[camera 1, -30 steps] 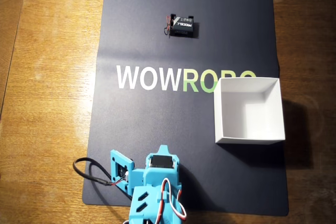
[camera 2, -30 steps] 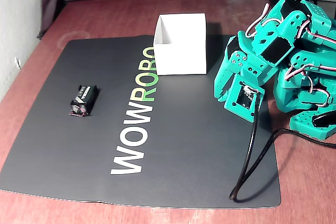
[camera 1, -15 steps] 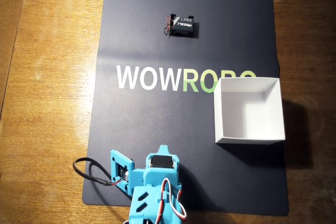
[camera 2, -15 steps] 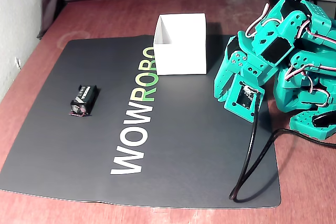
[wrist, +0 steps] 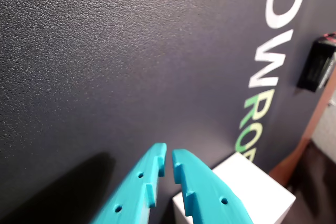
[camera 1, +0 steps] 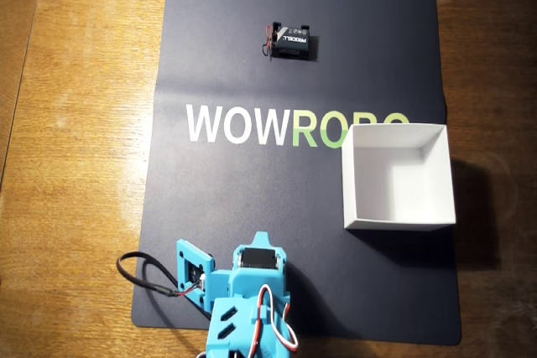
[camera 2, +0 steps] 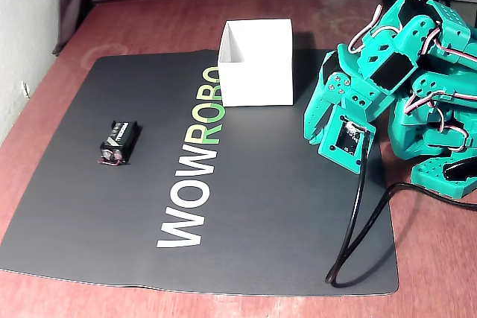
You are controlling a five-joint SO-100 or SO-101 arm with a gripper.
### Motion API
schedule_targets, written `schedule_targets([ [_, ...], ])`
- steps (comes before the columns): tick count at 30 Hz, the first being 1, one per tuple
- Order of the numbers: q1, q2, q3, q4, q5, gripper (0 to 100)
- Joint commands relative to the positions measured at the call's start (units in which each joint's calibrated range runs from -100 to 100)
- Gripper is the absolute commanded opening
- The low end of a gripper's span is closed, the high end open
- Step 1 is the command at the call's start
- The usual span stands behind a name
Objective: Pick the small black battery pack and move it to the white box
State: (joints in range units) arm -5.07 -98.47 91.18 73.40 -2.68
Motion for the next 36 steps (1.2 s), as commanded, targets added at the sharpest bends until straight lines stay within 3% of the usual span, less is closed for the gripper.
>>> schedule_targets([
  [1, 0.6, -0.3, 0.1, 0.7, 0.2, 1],
  [36, -0.3, -0.3, 0.2, 0.3, -0.2, 1],
])
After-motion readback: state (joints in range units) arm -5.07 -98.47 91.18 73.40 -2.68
